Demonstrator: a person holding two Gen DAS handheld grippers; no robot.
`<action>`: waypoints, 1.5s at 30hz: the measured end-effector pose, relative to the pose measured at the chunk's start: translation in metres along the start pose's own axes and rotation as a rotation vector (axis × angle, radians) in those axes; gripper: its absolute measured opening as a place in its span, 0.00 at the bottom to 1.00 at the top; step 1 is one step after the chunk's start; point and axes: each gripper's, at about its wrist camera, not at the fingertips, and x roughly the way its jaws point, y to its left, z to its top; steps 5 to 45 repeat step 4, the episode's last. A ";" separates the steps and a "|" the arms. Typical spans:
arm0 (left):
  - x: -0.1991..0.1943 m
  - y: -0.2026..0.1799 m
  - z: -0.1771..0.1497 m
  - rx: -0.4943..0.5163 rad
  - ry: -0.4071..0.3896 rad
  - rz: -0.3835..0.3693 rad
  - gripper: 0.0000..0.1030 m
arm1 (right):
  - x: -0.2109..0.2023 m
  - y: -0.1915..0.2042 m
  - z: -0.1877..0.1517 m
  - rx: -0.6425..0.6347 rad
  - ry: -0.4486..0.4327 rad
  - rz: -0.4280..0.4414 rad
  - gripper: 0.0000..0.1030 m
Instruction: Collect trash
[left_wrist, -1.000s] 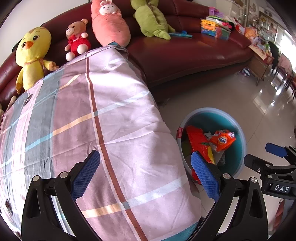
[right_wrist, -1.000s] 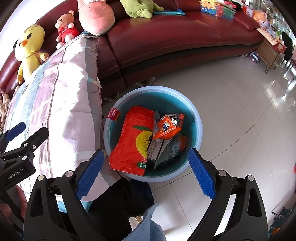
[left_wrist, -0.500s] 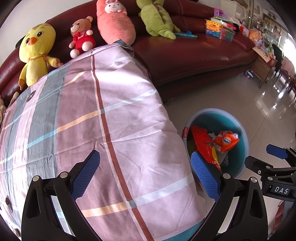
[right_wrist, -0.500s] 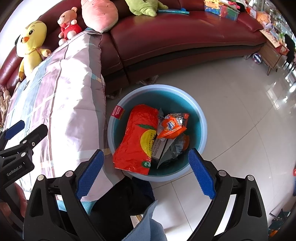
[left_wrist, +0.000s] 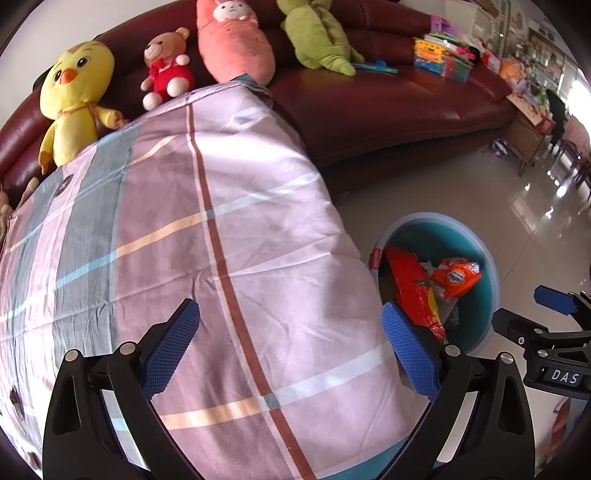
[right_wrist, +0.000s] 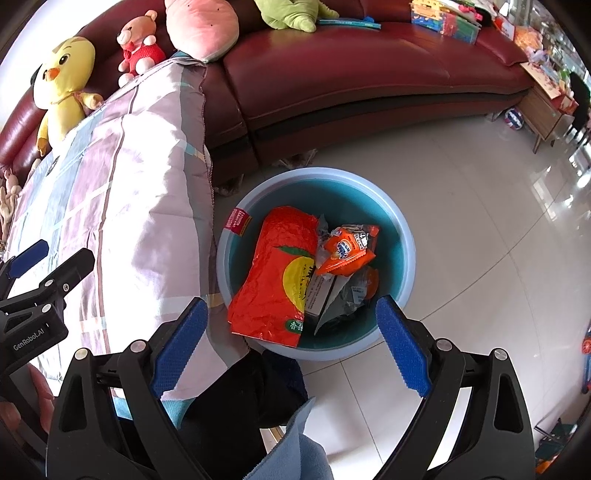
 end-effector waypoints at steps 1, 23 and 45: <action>0.001 0.001 0.000 -0.005 0.004 -0.006 0.96 | 0.000 0.000 0.000 -0.002 0.000 0.000 0.86; 0.004 0.004 -0.002 -0.008 0.016 -0.002 0.96 | 0.001 0.002 0.000 -0.002 0.000 -0.005 0.86; 0.004 0.004 -0.002 -0.008 0.016 -0.002 0.96 | 0.001 0.002 0.000 -0.002 0.000 -0.005 0.86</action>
